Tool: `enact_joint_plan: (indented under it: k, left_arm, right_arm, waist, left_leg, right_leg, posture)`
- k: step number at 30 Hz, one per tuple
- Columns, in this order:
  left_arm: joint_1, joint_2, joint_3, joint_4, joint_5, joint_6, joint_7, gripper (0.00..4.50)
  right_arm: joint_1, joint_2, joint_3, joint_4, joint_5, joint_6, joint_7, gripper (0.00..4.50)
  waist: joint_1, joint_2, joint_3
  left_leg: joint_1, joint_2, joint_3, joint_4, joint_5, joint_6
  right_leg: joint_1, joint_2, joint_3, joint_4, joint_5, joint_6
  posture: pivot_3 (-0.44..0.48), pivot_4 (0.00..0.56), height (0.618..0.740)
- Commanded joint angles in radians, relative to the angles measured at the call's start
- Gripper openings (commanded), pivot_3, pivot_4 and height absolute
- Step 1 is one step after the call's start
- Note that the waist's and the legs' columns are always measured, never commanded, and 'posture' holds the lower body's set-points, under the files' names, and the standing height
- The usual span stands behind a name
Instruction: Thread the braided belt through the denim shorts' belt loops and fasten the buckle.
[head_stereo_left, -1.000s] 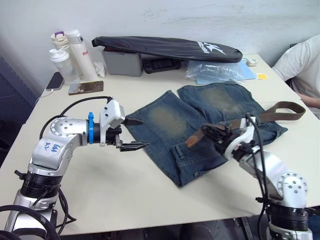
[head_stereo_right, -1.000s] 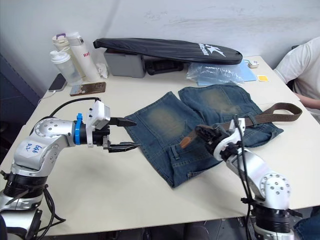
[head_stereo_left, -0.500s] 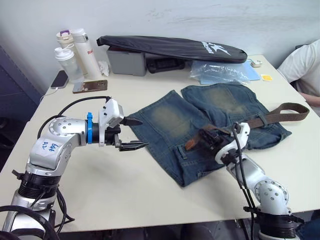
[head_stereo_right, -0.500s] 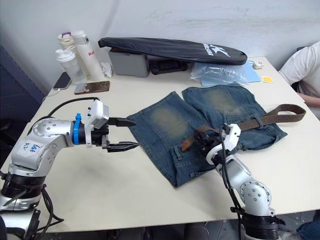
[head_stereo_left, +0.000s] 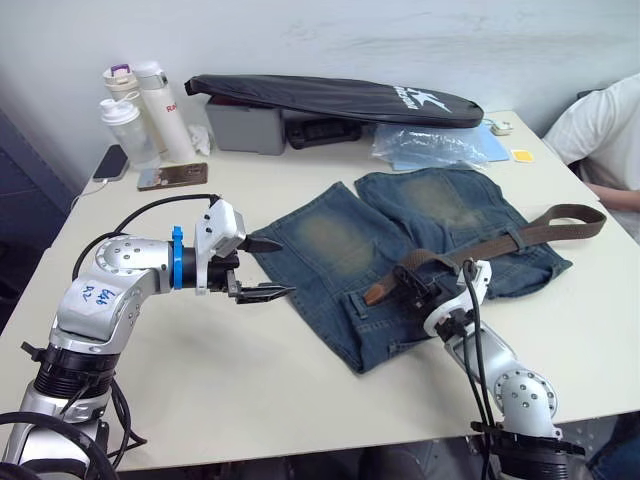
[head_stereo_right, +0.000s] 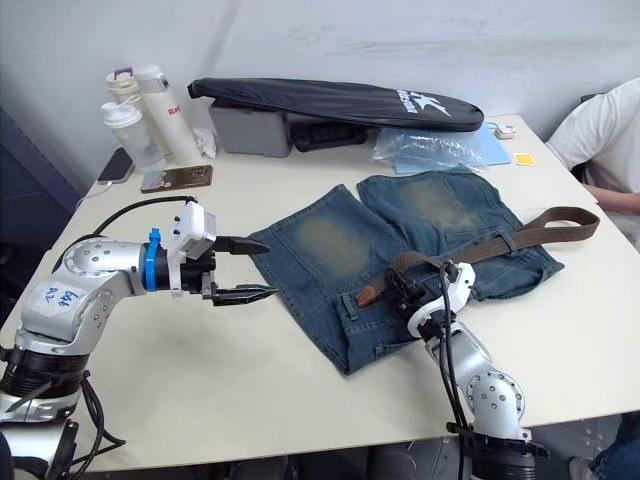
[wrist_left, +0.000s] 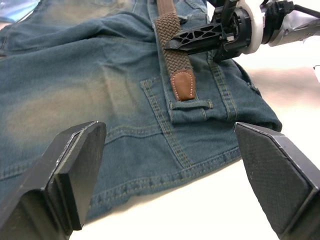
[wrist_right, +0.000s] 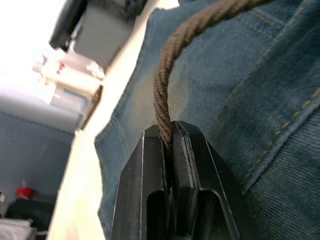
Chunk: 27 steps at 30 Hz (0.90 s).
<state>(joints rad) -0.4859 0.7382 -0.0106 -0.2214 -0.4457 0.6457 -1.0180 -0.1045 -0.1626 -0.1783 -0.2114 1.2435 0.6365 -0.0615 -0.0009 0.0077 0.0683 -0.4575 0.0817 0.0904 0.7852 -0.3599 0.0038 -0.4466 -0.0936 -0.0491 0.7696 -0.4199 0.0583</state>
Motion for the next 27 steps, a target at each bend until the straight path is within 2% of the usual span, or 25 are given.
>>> enact_joint_plan:
  k: [1,7,9,16,20,27]
  left_arm:
    - [-0.005,0.011,0.015,-0.006,-0.003,-0.013,0.004,4.5]
    - [-0.012,0.009,0.01,-0.001,0.002,-0.017,0.006,4.5]
    - [-0.014,0.008,0.008,0.0,0.004,-0.019,0.006,4.5]
    - [-0.011,0.003,-0.001,0.002,0.013,-0.024,0.01,4.5]
    - [-0.007,0.002,-0.003,-0.002,0.015,-0.024,0.012,4.5]
    - [0.0,0.006,-0.007,-0.007,0.02,-0.025,0.014,4.5]
  right_arm:
    - [0.018,0.03,0.038,0.067,-0.07,0.017,0.032,0.02]
    - [0.007,0.041,0.106,0.088,-0.199,0.036,0.081,0.02]
    - [-0.004,0.036,0.125,0.084,-0.235,0.048,0.093,0.02]
    - [-0.037,0.026,0.142,0.064,-0.259,0.17,0.095,0.02]
    - [-0.049,-0.001,0.178,0.077,-0.334,0.217,0.109,0.02]
    - [-0.104,0.047,0.181,0.128,-0.367,0.317,0.067,0.02]
  waist:
    - [-0.003,-0.002,-0.002]
    - [-0.006,-0.006,-0.008]
    - [-0.007,-0.005,-0.01]
    - [-0.019,-0.003,-0.01]
    - [-0.027,-0.003,-0.01]
    - [-0.03,-0.005,-0.012]
  left_leg:
    - [0.0,0.0,0.0,0.0,0.0,0.0]
    - [0.003,0.0,-0.002,0.001,-0.001,0.001]
    - [0.005,0.0,-0.003,0.0,-0.004,0.006]
    - [0.009,0.0,-0.019,0.001,-0.007,0.01]
    - [0.013,0.0,-0.023,0.001,-0.01,0.012]
    - [0.019,-0.001,-0.026,0.002,-0.018,0.014]
  right_leg:
    - [0.0,0.0,0.0,0.0,0.0,0.0]
    - [0.0,-0.001,0.0,-0.001,-0.001,-0.001]
    - [-0.001,-0.001,0.0,-0.001,-0.001,-0.002]
    - [-0.001,0.0,0.0,0.0,-0.003,-0.005]
    - [0.0,0.001,0.0,0.003,-0.003,-0.006]
    - [-0.001,0.001,-0.001,0.007,-0.005,-0.01]
  posture:
    - [0.0,0.15,0.622]
    - [0.0,0.15,0.622]
    - [0.0,0.15,0.622]
    - [0.0,0.15,0.622]
    - [0.0,0.15,0.622]
    - [0.0,0.15,0.622]
